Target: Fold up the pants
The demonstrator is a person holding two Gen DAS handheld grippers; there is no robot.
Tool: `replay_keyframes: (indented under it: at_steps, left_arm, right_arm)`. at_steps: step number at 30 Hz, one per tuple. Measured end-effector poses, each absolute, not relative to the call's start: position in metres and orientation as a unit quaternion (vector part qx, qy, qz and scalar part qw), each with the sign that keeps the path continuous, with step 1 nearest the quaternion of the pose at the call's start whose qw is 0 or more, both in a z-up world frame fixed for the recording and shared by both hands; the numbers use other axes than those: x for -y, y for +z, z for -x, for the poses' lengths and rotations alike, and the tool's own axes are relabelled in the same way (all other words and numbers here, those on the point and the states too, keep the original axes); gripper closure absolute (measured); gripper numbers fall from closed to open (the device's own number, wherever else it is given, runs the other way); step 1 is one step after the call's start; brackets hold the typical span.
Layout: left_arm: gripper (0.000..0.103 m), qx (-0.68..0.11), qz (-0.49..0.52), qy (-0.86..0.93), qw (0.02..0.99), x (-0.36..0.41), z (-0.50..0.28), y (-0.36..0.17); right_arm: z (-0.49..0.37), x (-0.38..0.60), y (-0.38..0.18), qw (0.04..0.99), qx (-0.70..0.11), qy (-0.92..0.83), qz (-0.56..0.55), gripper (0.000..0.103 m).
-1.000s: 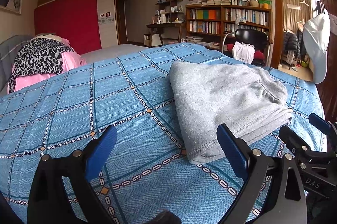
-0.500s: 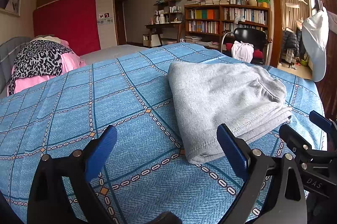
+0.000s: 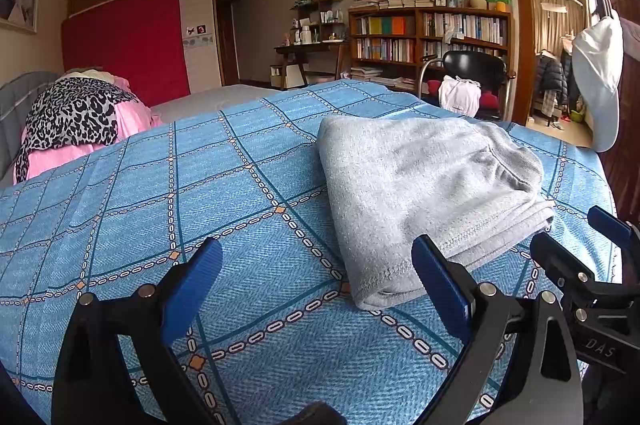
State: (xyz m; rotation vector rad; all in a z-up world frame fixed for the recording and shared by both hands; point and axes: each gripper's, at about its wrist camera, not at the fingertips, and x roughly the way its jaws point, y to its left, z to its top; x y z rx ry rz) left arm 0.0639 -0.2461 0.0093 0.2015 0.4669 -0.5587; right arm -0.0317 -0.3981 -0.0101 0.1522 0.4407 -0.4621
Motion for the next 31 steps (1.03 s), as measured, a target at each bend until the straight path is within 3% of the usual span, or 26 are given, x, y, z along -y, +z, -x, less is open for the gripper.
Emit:
replay_keyframes:
  at_steps: [31]
  left_arm:
    - [0.008, -0.238, -0.105, -0.277, 0.925, 0.243, -0.072, 0.005]
  right_arm:
    - [0.025, 0.396, -0.017, 0.946, -0.227, -0.217, -0.080, 0.003]
